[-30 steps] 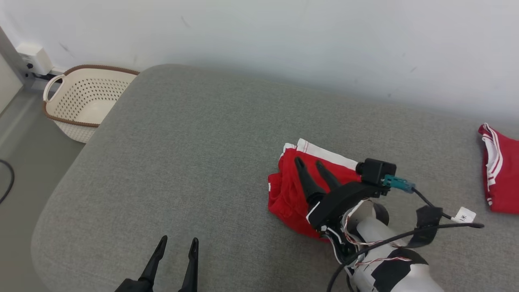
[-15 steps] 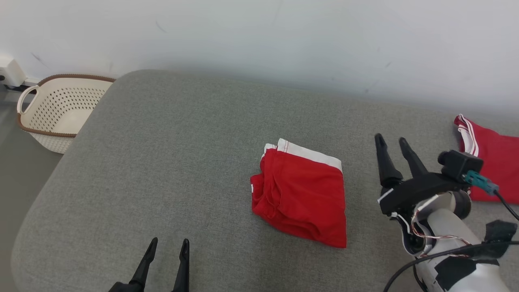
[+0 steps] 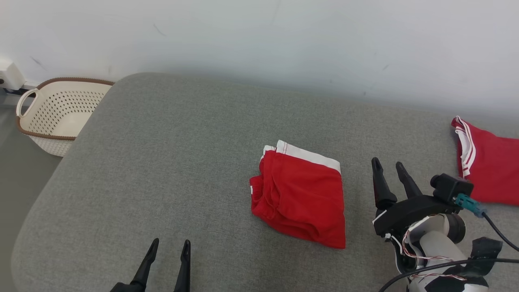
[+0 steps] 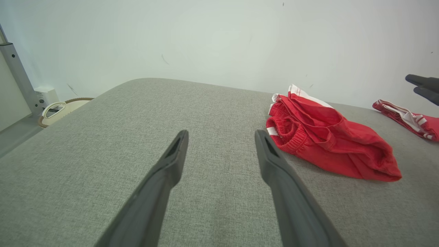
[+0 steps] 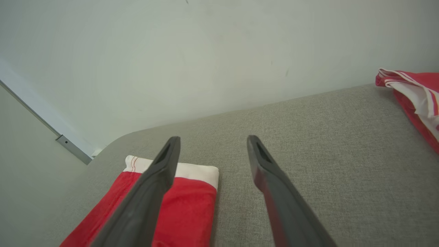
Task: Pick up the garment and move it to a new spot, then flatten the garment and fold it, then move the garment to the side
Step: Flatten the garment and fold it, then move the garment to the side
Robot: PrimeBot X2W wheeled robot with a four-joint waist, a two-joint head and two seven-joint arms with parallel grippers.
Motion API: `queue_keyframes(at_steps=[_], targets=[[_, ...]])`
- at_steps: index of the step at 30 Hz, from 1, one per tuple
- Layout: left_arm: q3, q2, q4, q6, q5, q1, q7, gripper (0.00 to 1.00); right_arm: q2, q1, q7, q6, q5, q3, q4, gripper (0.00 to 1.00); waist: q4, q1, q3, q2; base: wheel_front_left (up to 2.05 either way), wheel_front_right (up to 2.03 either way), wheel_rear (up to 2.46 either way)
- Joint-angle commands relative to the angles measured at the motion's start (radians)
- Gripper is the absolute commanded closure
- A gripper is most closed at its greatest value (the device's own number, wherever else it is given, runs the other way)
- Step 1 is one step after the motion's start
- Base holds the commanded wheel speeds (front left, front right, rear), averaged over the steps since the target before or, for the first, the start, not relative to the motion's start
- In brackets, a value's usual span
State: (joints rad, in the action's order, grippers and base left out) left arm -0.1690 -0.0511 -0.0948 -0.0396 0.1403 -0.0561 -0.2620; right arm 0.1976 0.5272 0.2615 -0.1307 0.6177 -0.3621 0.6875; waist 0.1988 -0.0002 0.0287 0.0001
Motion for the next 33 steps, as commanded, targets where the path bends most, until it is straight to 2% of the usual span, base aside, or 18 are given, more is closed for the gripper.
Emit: queue_keyframes(at_steps=[1,9,19,31,32,33], targets=[[0.001,-0.001,-0.003,0.000,-0.004,0.016,-0.003,0.00,0.000,-0.009,0.005,0.000,-0.005,0.003,0.004,0.00,0.004,0.0002,-0.003,-0.0001,0.00,0.00,0.00],[-0.002,0.000,-0.006,0.006,-0.004,0.014,-0.003,0.00,-0.030,0.012,-0.070,0.000,-0.014,0.011,0.106,0.00,0.024,0.0002,-0.005,-0.0001,0.00,0.00,0.00],[-0.013,0.000,-0.012,0.009,-0.003,0.000,-0.003,0.00,-0.069,0.073,-0.222,0.000,0.055,-0.033,0.247,0.00,0.050,0.0002,0.013,-0.0001,0.00,0.00,0.00],[-0.021,0.000,-0.013,-0.003,0.017,-0.007,-0.003,0.00,-0.065,0.103,-0.341,0.000,0.179,-0.098,0.293,0.00,0.077,0.0002,0.030,-0.0001,0.00,0.00,0.00],[-0.021,0.000,-0.013,-0.005,0.018,-0.008,-0.003,0.00,-0.065,0.105,-0.344,0.000,0.182,-0.107,0.294,0.23,0.077,0.0002,0.030,-0.0001,0.00,0.00,0.00],[-0.020,0.000,-0.012,-0.005,0.019,-0.008,-0.003,0.00,-0.063,0.107,-0.337,0.000,0.182,-0.116,0.290,0.75,0.076,0.0002,0.030,-0.0001,0.00,0.00,0.00]])
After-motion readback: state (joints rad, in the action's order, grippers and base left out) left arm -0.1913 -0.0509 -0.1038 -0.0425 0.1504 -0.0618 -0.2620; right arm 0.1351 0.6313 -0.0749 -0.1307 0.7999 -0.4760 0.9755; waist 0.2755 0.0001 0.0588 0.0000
